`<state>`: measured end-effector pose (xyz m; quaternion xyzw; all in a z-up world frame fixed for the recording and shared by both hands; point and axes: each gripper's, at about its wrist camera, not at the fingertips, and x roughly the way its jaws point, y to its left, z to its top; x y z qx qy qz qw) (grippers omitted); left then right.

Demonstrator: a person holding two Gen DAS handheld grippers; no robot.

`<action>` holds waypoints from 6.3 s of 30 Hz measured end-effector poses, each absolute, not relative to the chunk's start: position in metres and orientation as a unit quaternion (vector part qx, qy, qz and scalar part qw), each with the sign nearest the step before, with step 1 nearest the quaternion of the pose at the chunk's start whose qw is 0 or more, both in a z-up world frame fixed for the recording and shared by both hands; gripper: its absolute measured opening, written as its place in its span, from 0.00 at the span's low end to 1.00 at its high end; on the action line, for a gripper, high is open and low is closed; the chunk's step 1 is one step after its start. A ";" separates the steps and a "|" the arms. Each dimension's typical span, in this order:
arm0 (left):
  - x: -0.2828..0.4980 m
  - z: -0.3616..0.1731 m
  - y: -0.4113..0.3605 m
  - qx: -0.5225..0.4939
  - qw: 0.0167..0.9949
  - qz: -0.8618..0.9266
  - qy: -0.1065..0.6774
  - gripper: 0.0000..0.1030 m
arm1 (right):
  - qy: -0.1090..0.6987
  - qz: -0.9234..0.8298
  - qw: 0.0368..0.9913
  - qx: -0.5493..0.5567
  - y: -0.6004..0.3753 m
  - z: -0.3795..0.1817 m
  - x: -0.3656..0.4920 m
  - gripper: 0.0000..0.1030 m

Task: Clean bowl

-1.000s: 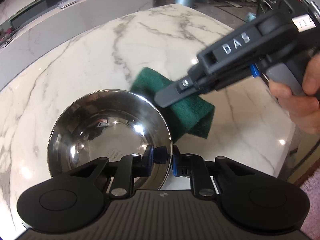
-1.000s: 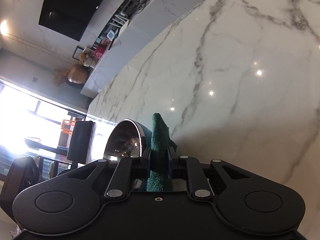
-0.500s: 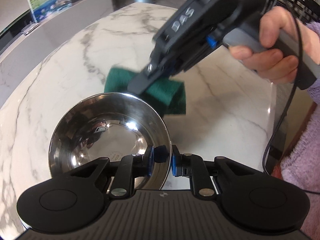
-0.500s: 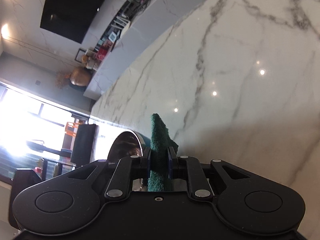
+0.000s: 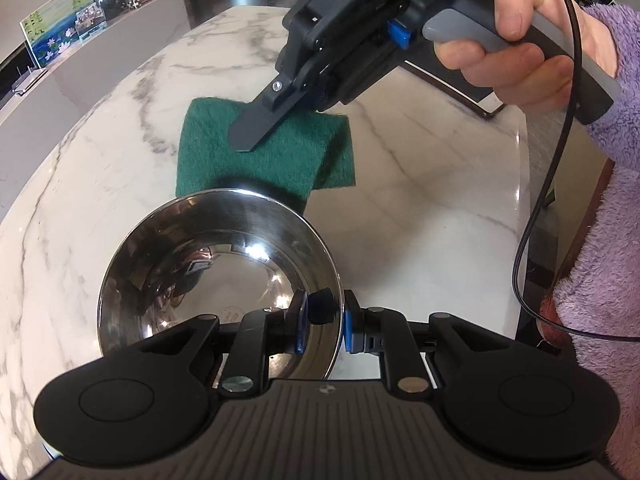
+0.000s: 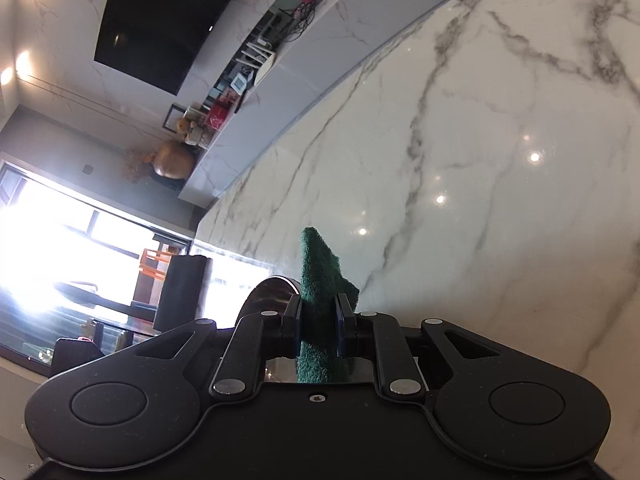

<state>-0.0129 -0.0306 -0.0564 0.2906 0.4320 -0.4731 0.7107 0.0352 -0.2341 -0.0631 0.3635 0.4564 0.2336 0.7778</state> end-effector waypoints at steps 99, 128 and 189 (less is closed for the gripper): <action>-0.012 -0.054 -0.053 0.248 0.756 -0.355 0.490 0.25 | 0.484 0.271 0.784 0.279 -0.200 -0.062 0.033 0.14; -0.022 -0.057 -0.051 0.331 0.715 -0.427 0.444 0.19 | 0.474 0.275 0.791 0.272 -0.199 -0.058 0.034 0.14; -0.041 -0.071 -0.056 0.367 0.719 -0.426 0.408 0.16 | 0.463 0.265 0.794 0.290 -0.215 -0.058 0.033 0.14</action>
